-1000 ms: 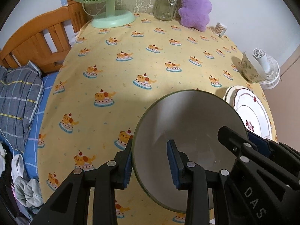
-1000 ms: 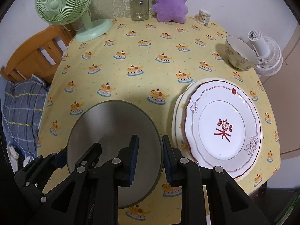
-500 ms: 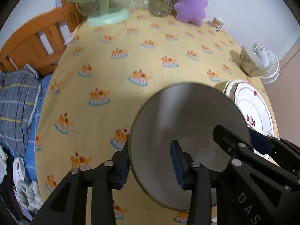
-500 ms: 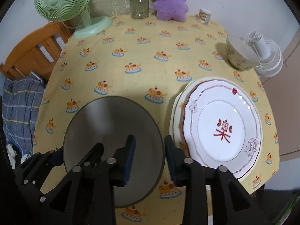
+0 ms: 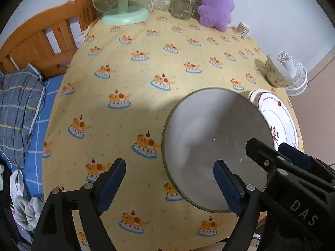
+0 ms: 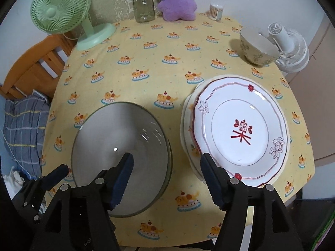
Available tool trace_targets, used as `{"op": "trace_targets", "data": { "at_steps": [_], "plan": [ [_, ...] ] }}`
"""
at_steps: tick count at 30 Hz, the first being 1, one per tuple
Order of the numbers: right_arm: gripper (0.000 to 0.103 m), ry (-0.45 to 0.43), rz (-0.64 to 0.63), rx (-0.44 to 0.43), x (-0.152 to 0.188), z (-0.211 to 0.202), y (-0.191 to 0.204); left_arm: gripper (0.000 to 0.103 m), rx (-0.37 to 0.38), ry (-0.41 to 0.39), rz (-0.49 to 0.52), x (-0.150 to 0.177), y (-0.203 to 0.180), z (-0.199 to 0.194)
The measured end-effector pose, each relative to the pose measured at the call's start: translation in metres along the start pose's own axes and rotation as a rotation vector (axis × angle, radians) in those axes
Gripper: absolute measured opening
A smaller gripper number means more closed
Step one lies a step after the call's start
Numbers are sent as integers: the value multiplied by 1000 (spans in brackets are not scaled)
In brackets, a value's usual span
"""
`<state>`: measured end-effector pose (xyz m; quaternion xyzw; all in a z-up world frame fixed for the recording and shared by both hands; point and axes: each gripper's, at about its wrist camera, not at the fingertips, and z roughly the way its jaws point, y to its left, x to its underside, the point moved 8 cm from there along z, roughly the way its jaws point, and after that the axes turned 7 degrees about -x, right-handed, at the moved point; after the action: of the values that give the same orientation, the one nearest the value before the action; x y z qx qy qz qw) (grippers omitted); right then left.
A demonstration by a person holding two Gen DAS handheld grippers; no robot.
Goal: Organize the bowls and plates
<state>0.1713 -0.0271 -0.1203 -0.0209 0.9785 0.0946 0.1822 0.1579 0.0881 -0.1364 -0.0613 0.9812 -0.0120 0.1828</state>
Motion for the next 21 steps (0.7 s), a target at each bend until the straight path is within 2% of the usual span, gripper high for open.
{"op": "trace_targets", "data": {
  "at_steps": [7, 12, 15, 21],
  "plan": [
    [73, -52, 3, -26, -9, -18, -5, 87, -26, -67, 33, -14, -7, -19],
    [73, -91, -40, -12, -20, -31, -11, 87, -46, -123, 24, -23, -18, -30],
    [73, -111, -65, -7, -29, -39, -18, 87, -47, -142, 11, -29, -28, -33],
    [76, -112, -84, -32, -41, -44, -43, 87, -109, -142, -7, -38, -52, -34]
  ]
}}
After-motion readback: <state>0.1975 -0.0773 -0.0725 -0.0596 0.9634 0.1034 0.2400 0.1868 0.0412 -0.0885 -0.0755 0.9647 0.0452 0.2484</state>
